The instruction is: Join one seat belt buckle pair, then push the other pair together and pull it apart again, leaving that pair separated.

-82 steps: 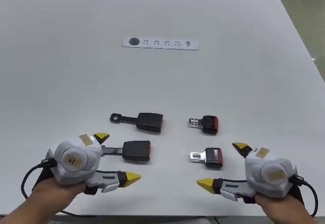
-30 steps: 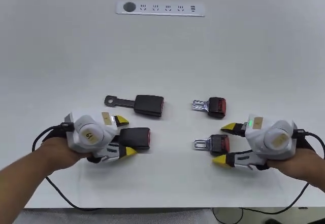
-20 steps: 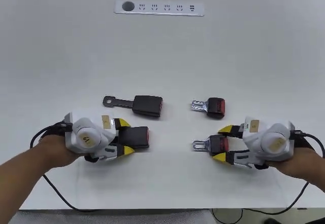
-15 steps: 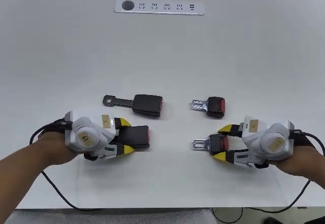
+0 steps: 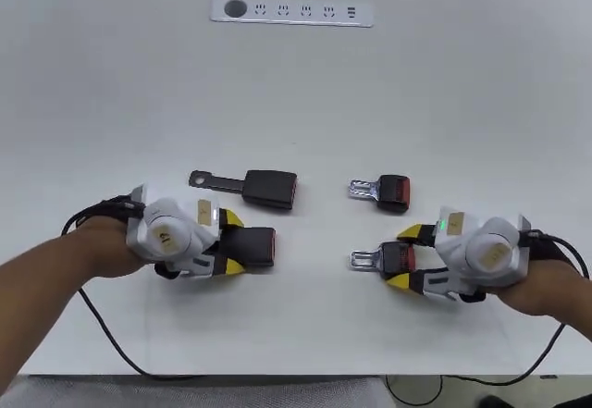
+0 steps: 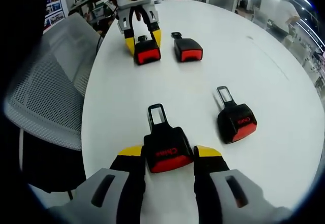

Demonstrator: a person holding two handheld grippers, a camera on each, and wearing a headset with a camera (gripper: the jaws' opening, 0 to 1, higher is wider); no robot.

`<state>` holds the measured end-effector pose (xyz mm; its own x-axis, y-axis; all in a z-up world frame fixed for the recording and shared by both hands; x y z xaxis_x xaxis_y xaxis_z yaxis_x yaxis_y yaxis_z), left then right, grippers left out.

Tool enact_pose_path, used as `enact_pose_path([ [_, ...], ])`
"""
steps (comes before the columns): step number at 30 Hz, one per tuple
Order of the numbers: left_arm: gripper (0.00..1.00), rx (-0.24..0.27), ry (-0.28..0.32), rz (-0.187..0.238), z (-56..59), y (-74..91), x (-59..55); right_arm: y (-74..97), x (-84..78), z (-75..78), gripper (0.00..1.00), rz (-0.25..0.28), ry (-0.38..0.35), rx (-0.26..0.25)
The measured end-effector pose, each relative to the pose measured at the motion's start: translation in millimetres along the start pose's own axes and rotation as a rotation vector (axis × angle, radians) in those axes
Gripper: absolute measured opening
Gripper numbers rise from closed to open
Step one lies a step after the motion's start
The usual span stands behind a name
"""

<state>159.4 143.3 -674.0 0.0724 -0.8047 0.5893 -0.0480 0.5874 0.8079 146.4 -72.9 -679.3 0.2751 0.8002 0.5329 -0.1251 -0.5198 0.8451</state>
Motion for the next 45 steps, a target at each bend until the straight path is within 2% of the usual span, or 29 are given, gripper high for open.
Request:
enact_pose_path([
  [7, 0.34, -0.01, -0.004, -0.017, -1.6, -0.8, -2.6, -5.0, 5.2, 0.0, 0.36, 0.007, -0.018, -0.012],
  [16, 0.34, -0.009, 0.007, -0.018, -1.6, -0.6, -3.6, -21.8, 29.0, -6.0, 0.36, 0.039, -0.012, -0.022],
  [21, 0.34, -0.009, 0.007, -0.02, -1.5, -0.9, -3.8, -32.4, 45.4, -11.8, 0.36, 0.082, -0.011, -0.004],
  [24, 0.34, -0.008, 0.008, -0.022, -0.5, -0.6, -3.0, -34.7, 52.6, -13.4, 0.36, 0.082, 0.0, -0.002],
  [45, 0.34, -0.008, 0.012, -0.032, -0.9, -1.0, -6.1, -50.0, 82.2, -13.1, 0.36, 0.122, 0.002, 0.025],
])
Point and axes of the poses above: the centre of the closed fingertips' face, and the gripper's own axes: y roughly backward along the fingers, z roughly to its right, x roughly out of its top, the point moved 2 cm from there along y, roughly backward along the fingers, and after that the axes turned 1 degree about -z, right-handed, at the moved point
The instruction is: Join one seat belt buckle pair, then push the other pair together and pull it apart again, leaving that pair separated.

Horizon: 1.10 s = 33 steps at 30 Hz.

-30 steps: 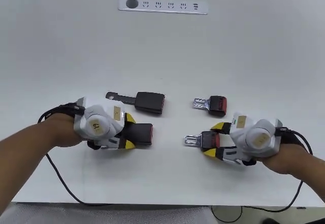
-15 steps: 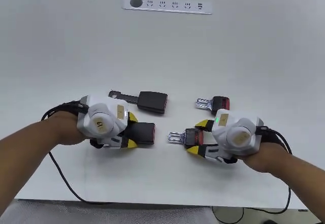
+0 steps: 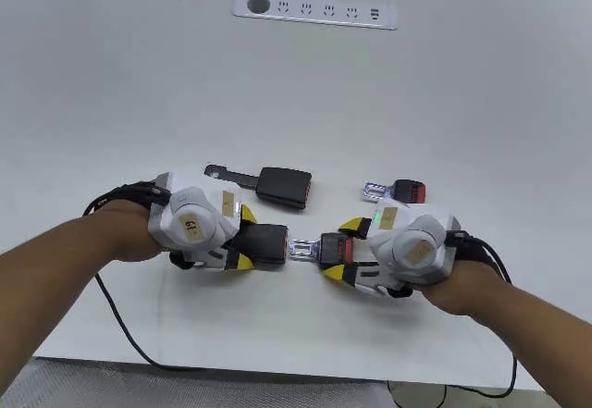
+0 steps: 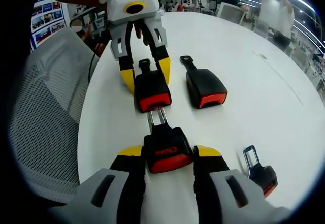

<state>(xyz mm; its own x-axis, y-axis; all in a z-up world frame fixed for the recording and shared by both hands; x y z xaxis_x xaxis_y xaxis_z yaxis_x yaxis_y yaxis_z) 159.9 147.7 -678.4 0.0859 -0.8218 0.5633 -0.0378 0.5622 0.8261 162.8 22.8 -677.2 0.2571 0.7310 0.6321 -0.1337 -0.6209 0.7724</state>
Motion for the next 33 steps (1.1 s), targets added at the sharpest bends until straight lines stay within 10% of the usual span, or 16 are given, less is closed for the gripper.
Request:
enact_pose_path([
  [33, 0.34, -0.003, -0.002, -0.016, -0.2, -1.3, 3.2, -15.2, 18.6, -8.5, 0.35, 0.009, 0.025, 0.005],
])
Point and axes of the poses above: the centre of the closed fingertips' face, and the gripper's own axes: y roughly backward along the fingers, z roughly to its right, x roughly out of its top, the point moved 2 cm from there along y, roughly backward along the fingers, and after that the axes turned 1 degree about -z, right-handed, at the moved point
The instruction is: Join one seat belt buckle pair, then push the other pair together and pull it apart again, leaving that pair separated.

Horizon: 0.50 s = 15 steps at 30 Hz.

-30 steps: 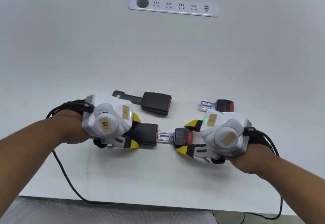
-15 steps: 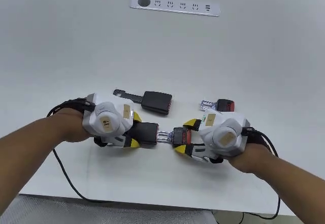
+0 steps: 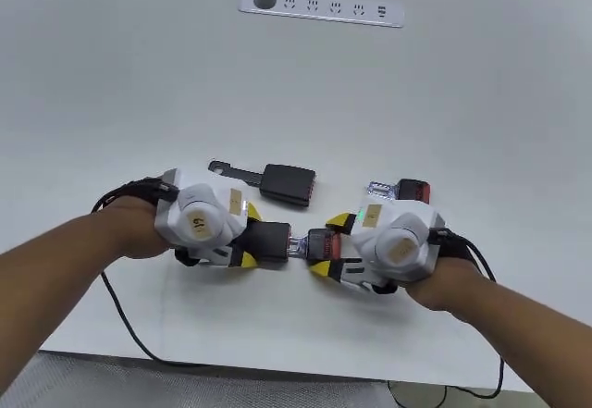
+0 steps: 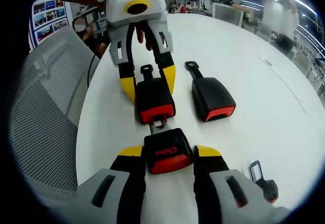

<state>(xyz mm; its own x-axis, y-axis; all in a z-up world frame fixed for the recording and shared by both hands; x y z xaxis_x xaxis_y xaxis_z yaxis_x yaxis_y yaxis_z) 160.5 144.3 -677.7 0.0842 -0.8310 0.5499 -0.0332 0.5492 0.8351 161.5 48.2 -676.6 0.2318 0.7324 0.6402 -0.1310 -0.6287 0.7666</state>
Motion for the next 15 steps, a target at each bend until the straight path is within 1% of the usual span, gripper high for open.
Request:
enact_pose_path([
  [5, 0.34, -0.006, -0.009, -0.003, -0.2, 0.3, -0.1, -2.9, 3.2, 1.6, 0.35, 0.006, -0.011, -0.005],
  [10, 0.34, -0.019, -0.014, -0.001, 0.2, 0.6, 0.6, -6.1, 6.4, -1.8, 0.35, 0.013, -0.015, -0.007],
  [15, 0.34, -0.025, -0.026, -0.012, 0.4, 1.2, 0.0, -11.1, 11.0, -5.3, 0.35, 0.015, -0.026, -0.017],
])
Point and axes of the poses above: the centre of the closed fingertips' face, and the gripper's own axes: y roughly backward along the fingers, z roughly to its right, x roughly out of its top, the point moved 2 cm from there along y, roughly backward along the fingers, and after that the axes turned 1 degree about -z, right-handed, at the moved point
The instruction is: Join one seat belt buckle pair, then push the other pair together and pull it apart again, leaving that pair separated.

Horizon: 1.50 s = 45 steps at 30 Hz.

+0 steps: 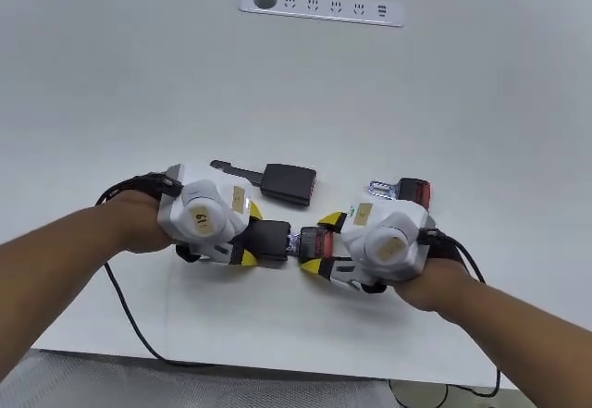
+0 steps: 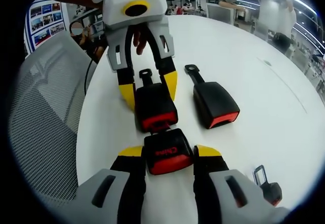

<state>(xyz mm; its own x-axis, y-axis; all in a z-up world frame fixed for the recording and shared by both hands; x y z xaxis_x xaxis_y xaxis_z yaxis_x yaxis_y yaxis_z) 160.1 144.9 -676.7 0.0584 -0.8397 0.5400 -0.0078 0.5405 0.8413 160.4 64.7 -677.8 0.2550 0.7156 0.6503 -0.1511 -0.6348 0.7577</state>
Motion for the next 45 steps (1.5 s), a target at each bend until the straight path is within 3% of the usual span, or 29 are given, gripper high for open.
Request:
enact_pose_path([
  [7, 0.34, -0.011, 0.002, -0.009, -0.8, 0.4, -2.8, -6.9, 0.6, -1.5, 0.35, -0.012, -0.017, -0.001],
  [24, 0.34, -0.013, -0.007, -0.002, -3.5, -1.0, -1.5, -11.0, -0.3, -0.4, 0.35, -0.014, 0.04, 0.025],
  [32, 0.34, -0.014, -0.011, 0.029, -2.1, 0.0, -0.7, -7.5, 0.3, -1.8, 0.34, -0.022, 0.046, 0.03],
  [35, 0.34, -0.028, 0.015, 0.078, -2.4, 1.9, -1.3, -4.5, 0.0, -3.4, 0.34, -0.027, 0.026, 0.031],
  [45, 0.33, -0.055, 0.002, 0.112, 0.4, 2.9, -0.7, -2.1, -1.5, -6.2, 0.34, 0.009, 0.05, 0.004],
])
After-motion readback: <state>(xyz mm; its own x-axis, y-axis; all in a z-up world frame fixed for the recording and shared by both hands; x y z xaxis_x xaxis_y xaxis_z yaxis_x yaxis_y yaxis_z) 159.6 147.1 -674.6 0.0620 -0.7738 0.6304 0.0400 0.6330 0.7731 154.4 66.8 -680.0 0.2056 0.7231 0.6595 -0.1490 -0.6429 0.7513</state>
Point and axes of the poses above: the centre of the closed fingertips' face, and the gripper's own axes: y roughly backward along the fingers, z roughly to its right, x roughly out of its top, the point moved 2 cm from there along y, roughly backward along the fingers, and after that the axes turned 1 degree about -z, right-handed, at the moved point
